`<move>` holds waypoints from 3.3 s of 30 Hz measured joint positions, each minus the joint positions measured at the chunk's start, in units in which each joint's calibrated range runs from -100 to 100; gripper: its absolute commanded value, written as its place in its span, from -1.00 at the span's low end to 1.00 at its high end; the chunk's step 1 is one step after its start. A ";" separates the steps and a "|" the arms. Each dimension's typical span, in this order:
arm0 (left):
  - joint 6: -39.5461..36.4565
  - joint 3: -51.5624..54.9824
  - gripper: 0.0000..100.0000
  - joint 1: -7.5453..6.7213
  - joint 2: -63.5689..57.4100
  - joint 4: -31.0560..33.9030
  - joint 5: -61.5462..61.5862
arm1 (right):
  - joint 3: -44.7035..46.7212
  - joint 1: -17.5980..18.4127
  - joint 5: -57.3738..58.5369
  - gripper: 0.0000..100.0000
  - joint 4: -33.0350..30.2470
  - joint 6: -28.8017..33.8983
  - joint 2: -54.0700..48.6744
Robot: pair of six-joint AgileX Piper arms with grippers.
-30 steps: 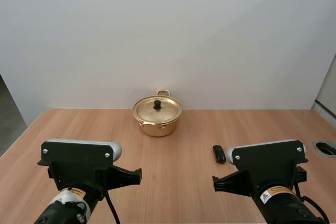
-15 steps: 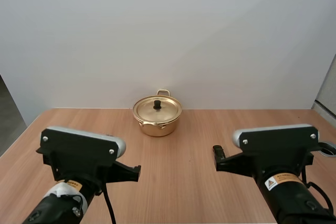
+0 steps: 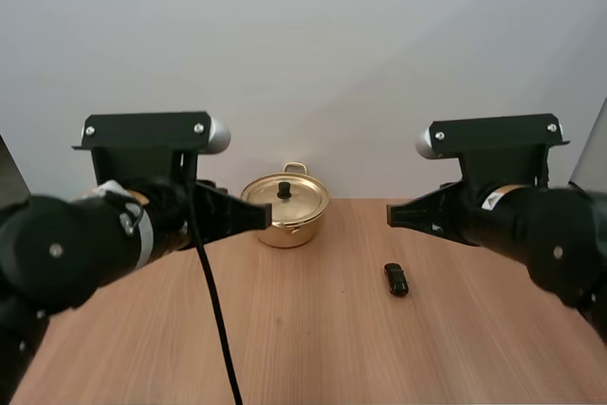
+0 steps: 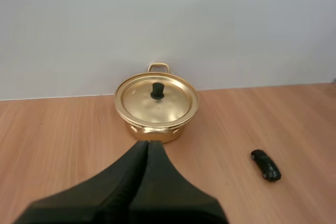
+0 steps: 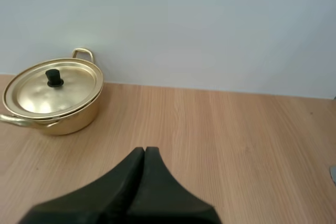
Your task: Open the pot, put the car inside, and close it
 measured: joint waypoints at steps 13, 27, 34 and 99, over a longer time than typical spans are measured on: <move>17.59 -18.83 -1.00 -0.08 25.10 -19.50 -13.66 | -8.16 0.00 -8.52 -1.00 4.90 -8.06 24.65; 38.44 -34.70 0.21 -1.07 52.59 -18.92 1.63 | -13.95 0.11 -15.81 0.23 10.29 -14.29 49.15; 42.09 -38.37 0.57 -4.50 65.73 -17.30 -2.58 | -17.24 0.11 -12.85 0.68 10.19 -15.77 55.50; 40.84 -45.26 0.57 -5.88 88.34 -14.61 -22.30 | -17.24 0.11 2.19 0.63 8.31 -14.23 67.50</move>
